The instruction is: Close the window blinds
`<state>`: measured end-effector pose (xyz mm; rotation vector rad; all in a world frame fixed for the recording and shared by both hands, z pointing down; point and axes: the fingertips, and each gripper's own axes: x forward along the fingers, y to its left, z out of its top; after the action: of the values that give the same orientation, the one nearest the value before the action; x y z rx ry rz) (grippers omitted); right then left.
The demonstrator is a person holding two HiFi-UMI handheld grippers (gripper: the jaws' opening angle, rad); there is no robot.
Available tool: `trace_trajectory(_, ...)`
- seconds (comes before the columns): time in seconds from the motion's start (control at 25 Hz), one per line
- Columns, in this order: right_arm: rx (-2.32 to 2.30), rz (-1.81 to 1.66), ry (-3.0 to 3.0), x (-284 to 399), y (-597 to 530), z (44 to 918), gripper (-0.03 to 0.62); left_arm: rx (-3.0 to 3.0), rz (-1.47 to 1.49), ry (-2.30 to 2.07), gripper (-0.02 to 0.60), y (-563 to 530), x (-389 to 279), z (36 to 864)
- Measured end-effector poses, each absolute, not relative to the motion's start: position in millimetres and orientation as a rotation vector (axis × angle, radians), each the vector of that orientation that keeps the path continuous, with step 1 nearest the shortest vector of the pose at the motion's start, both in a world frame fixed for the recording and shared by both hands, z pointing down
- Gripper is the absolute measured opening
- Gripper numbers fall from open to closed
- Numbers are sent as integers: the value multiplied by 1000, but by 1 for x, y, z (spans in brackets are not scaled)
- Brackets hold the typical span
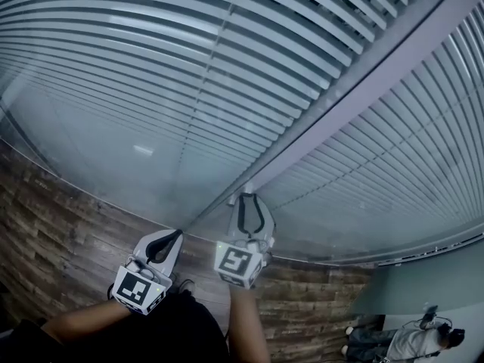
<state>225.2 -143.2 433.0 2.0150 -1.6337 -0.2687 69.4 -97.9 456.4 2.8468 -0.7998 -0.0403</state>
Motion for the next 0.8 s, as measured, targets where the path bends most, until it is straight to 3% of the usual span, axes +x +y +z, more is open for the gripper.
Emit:
trace_trajectory(0.08,2258,57,-1905,228,-132,427,164,2847,-60,-811,2,-93,65,451)
trace_trajectory(0.28,2454,371,-2080,223,-127,432,144,2826,-53,-809,2,-88,56,457)
trace_trajectory(0.8,2317,97,-1889,223,-137,425,126,2829,-62,-826,2,-98,54,452)
